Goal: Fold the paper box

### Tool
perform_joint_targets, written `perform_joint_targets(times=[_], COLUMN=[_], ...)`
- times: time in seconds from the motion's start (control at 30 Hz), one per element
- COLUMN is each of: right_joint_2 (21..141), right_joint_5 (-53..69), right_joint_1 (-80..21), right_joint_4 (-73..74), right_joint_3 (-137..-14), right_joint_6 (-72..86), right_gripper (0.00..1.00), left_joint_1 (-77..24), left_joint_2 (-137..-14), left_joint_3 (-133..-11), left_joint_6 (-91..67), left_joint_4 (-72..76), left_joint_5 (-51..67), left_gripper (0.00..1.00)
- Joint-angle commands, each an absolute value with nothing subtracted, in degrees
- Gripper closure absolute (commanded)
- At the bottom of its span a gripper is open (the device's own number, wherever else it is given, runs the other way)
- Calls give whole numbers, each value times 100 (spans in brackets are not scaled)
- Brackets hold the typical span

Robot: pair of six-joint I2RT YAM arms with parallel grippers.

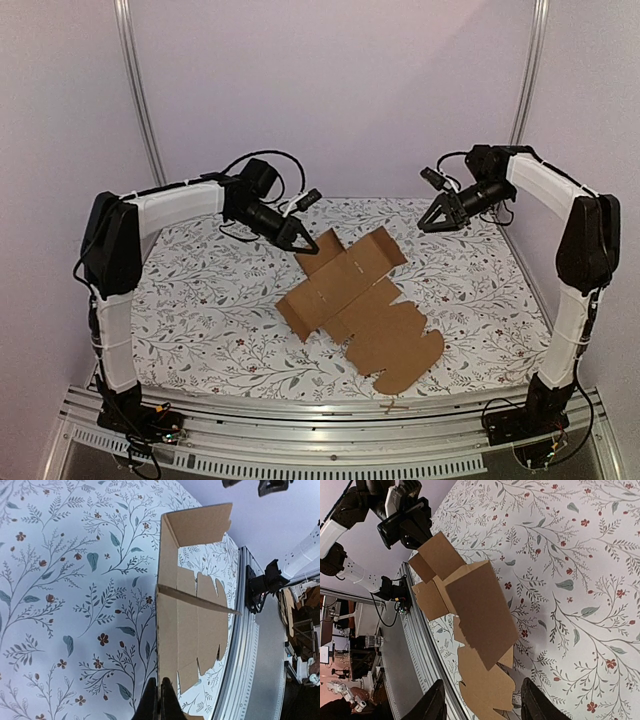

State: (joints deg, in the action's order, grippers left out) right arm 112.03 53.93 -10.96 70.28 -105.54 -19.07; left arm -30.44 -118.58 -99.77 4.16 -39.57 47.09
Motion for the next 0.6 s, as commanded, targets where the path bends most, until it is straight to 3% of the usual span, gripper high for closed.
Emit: perform_joint_targets(times=[0.0, 0.23, 0.57], right_joint_2=[10923, 10993, 10915], right_joint_5=[5199, 5087, 3963], right_joint_1=[-1205, -1268, -2145], right_joint_4=[6296, 5902, 5560], right_joint_3=[-9635, -9119, -8894], right_joint_6=[-1708, -1704, -2009], right_gripper=[49, 37, 35], left_joint_1=[-2920, -2786, -2650], left_joint_2=[-11438, -10951, -10834], left_joint_3=[-9116, -7394, -6415], left_joint_6=[-608, -2495, -3926], left_joint_4=[-2773, -316, 1958], left_joint_5=[4823, 5077, 5448], left_gripper=[100, 100, 100])
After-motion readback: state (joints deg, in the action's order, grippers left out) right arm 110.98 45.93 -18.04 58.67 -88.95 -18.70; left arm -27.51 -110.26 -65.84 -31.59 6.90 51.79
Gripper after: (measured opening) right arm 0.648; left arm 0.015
